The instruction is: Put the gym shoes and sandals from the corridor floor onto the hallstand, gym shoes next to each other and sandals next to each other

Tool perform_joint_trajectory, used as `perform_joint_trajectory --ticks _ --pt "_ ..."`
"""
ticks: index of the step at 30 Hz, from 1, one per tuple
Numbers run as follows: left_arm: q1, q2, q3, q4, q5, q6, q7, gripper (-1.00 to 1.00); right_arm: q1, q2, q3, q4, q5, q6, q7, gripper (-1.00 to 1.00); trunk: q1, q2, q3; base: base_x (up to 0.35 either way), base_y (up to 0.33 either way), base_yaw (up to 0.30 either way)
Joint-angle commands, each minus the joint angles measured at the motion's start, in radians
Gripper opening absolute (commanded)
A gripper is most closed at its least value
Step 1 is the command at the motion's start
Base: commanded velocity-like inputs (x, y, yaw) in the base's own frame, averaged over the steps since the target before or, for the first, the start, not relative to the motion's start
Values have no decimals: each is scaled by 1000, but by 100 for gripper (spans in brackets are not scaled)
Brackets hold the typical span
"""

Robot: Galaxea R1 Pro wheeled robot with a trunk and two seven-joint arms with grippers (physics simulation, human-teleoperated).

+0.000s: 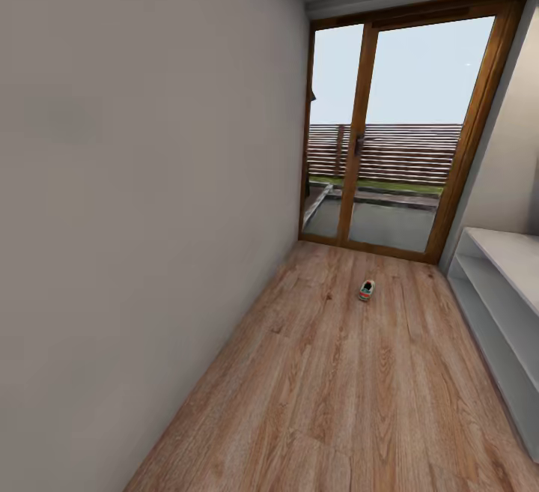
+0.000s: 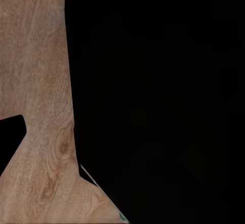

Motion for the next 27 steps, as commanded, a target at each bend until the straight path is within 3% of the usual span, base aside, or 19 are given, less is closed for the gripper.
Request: perform_joint_trajectory --ticks 1,16,27 --pt "5 -5 -2 -6 5 -1 -2 100 -5 4 -6 -2 -1 3 3 100 0 0 0 0 0 0" --pt "9 -6 -2 -55 5 -3 -2 100 -4 4 -6 -2 5 3 2 100 0 0 0 0 0 0" --pt "8 -4 1 -117 6 -62 1 100 -4 3 -8 -4 3 3 2 100 0 0 0 0 0 0"
